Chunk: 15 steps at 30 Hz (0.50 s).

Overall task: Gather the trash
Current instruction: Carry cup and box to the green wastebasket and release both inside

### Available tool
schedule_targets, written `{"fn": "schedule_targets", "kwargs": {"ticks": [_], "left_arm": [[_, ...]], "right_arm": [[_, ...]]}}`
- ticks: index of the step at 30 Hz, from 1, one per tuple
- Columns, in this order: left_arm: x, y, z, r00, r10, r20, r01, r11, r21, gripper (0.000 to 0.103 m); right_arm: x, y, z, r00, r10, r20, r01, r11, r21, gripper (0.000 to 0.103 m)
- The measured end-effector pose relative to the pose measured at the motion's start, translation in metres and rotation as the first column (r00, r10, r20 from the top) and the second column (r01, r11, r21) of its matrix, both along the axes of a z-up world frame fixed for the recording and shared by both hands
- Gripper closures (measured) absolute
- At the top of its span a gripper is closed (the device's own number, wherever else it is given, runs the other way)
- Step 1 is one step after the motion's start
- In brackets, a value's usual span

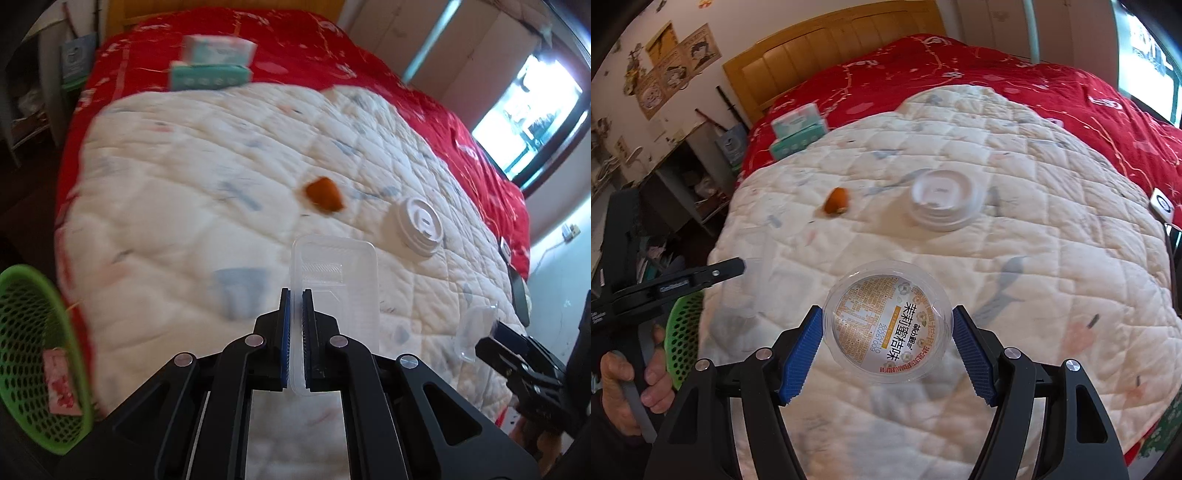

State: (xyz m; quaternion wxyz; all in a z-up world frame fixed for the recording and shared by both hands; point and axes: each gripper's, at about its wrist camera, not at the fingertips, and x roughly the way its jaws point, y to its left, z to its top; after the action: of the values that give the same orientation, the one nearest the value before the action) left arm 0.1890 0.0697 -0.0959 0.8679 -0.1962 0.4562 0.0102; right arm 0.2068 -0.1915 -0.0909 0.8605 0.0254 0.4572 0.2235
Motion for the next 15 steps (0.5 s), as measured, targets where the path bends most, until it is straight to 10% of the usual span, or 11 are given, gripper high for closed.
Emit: {"fn": "schedule_targets", "kwargs": {"ticks": [15], "left_arm": [[-0.141,0.171,0.0,0.951,0.31,-0.004,-0.309,0.946,0.095,0.099]], "right_arm": [[-0.04,0.1,0.015,0.985,0.174,0.018,-0.174,0.984,0.023,0.035]]}}
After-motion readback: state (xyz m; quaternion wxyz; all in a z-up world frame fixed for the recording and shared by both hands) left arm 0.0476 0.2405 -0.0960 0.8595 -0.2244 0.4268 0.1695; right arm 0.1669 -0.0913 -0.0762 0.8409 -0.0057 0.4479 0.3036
